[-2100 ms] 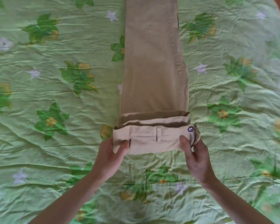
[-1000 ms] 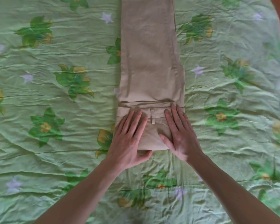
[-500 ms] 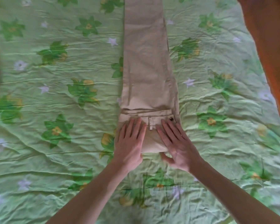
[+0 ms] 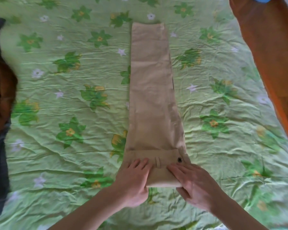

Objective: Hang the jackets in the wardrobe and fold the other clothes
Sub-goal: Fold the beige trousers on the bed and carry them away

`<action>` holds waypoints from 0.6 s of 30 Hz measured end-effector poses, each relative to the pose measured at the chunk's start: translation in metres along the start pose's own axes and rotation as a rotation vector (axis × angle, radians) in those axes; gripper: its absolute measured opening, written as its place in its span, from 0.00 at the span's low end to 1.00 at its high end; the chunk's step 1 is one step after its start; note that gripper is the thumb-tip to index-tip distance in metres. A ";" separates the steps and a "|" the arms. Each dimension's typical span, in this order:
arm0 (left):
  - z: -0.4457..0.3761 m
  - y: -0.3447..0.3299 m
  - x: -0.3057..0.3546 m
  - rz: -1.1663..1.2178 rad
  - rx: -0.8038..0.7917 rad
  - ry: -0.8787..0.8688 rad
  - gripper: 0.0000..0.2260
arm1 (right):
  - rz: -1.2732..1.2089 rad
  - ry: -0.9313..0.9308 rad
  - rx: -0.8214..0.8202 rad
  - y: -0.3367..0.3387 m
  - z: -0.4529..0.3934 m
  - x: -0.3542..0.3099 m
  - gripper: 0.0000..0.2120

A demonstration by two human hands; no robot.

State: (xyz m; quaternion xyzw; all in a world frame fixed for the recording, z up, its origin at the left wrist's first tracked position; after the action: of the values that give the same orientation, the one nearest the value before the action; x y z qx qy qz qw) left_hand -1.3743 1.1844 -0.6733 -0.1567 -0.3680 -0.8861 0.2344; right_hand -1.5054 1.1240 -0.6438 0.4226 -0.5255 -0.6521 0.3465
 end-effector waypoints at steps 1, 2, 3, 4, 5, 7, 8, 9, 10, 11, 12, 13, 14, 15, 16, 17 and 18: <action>0.011 -0.006 0.002 0.055 -0.041 -0.013 0.34 | -0.047 0.009 -0.043 0.002 0.010 -0.008 0.26; 0.020 -0.012 0.003 0.121 -0.087 -0.020 0.32 | -0.099 0.013 -0.087 0.004 0.018 -0.015 0.26; 0.029 -0.015 0.001 0.195 -0.137 -0.017 0.31 | -0.149 0.004 -0.125 0.005 0.025 -0.020 0.26; 0.037 -0.020 -0.001 0.269 -0.192 -0.010 0.29 | -0.204 -0.017 -0.153 0.007 0.030 -0.022 0.25; 0.044 -0.022 -0.003 0.333 -0.236 -0.007 0.27 | -0.273 -0.048 -0.172 0.009 0.033 -0.022 0.24; 0.049 -0.016 -0.011 0.377 -0.199 -0.021 0.21 | -0.458 -0.135 -0.166 0.013 0.035 -0.014 0.21; 0.048 -0.010 -0.019 0.382 -0.130 -0.030 0.19 | -0.571 -0.195 -0.146 0.012 0.037 -0.006 0.21; 0.046 -0.002 -0.028 0.396 -0.047 -0.042 0.16 | -0.683 -0.269 -0.116 0.009 0.039 0.004 0.21; 0.045 0.007 -0.037 0.438 0.036 -0.051 0.14 | -0.794 -0.357 -0.078 0.004 0.041 0.015 0.21; 0.043 0.016 -0.046 0.511 0.120 -0.061 0.13 | -0.913 -0.456 -0.024 -0.001 0.041 0.026 0.21; 0.042 0.025 -0.056 0.622 0.197 -0.057 0.13 | -1.047 -0.566 0.046 -0.007 0.042 0.037 0.22; 0.040 0.032 -0.067 0.770 0.269 -0.029 0.14 | -1.174 -0.685 0.126 -0.016 0.043 0.047 0.24; 0.039 0.037 -0.079 0.922 0.335 0.018 0.15 | -1.269 -0.800 0.205 -0.024 0.044 0.054 0.26; 0.037 0.037 -0.092 1.064 0.398 0.071 0.19 | -1.303 -0.894 0.277 -0.033 0.044 0.061 0.25; 0.033 0.032 -0.104 1.181 0.442 0.134 0.24 | -1.296 -0.938 0.328 -0.038 0.042 0.064 0.23; 0.029 0.025 -0.114 1.290 0.476 0.194 0.32 | -1.267 -0.943 0.353 -0.040 0.037 0.064 0.21; 0.024 0.016 -0.120 1.390 0.498 0.233 0.38 | -1.222 -0.917 0.354 -0.042 0.031 0.063 0.20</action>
State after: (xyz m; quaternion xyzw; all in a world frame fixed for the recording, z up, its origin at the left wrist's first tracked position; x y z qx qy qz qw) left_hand -1.2624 1.2281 -0.7023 -0.2006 -0.3465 -0.4351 0.8064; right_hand -1.5596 1.0889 -0.6940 0.3745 -0.3866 -0.7430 -0.3978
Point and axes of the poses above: each hand's wrist, its own z-axis away from the middle knuckle, its own y-axis out of the back of the hand, x = y × z, the point moved 10 cm from there along -z, towards the middle knuckle, and after that the axes turned 7 degrees about z, right-handed, at the moved point
